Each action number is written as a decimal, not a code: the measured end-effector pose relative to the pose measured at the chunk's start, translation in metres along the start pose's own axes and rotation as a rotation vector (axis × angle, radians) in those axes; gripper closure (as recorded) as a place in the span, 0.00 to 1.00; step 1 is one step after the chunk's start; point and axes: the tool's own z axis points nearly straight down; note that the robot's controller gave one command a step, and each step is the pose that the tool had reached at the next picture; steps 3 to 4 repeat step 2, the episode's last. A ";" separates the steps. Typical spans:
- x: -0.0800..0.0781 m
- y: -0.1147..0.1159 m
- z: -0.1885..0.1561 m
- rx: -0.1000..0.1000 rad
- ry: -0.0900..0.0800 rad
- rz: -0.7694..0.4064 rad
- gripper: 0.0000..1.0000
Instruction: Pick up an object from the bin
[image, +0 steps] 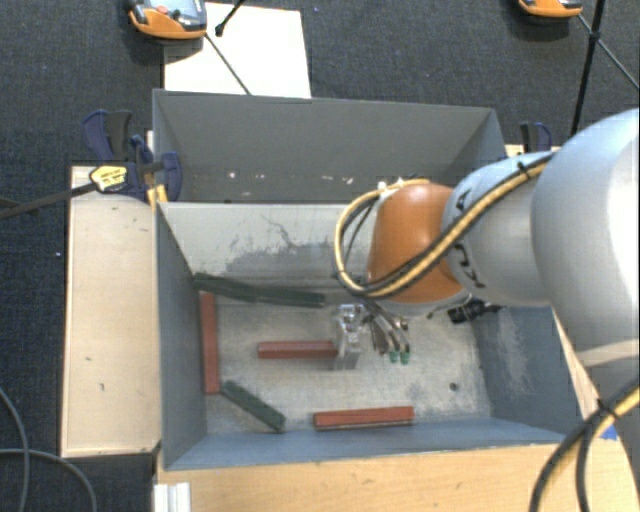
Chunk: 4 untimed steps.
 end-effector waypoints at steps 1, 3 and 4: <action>0.000 0.000 0.000 0.000 0.000 -0.001 1.00; -0.012 -0.011 -0.201 0.000 0.002 0.023 1.00; -0.012 -0.011 -0.201 0.000 0.002 0.023 1.00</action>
Offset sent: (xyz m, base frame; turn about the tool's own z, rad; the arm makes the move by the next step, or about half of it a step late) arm 0.0139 -0.0141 0.2439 0.0365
